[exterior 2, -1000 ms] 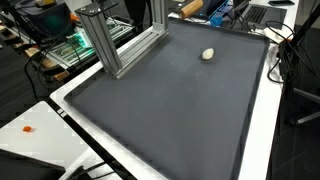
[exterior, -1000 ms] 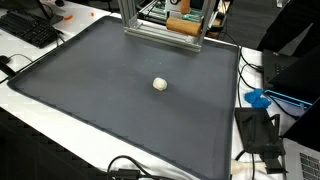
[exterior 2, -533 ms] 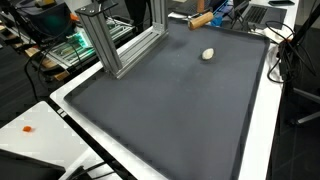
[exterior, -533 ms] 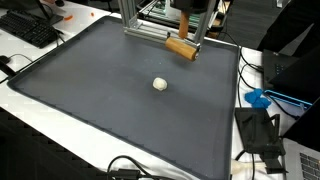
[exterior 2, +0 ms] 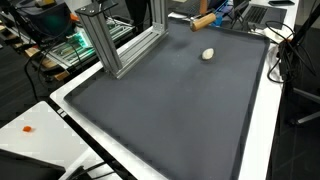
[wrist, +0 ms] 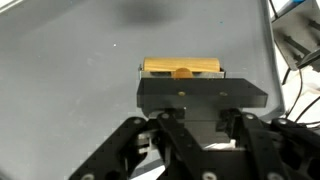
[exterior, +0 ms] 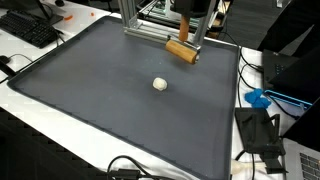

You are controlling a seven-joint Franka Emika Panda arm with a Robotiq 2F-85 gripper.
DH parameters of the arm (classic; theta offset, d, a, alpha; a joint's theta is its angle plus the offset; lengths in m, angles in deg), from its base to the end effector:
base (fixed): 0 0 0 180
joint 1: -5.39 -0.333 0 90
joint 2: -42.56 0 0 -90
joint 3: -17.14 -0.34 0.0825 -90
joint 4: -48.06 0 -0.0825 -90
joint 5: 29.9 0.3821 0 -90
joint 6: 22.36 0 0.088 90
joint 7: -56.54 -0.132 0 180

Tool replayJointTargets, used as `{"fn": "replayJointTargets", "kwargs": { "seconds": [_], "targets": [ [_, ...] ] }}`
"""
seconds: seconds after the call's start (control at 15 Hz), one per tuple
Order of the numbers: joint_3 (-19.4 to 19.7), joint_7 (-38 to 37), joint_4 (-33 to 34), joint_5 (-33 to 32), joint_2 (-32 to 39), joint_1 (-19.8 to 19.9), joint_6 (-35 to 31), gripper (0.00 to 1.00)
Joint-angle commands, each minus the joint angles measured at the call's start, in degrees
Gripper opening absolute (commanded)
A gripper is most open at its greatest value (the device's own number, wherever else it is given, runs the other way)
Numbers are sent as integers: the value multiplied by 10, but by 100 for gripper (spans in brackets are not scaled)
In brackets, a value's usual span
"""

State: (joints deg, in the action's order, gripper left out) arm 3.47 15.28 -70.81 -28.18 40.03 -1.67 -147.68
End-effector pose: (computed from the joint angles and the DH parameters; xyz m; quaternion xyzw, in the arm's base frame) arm 0.5172 0.1989 0.4634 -0.9796 0.1849 -0.0626 0.0466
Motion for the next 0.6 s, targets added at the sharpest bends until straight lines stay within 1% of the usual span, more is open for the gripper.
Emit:
{"fn": "replayJointTargets", "kwargs": {
  "seconds": [0.0,0.13,0.33,0.53],
  "targets": [
    [9,-29,8,-16,10,-10,-7,22],
    [9,-63,28,-10,33,-11,-5,22],
    [14,-101,61,-22,71,-15,0,22],
    [25,-140,90,-50,113,-25,-2,22]
  ]
}}
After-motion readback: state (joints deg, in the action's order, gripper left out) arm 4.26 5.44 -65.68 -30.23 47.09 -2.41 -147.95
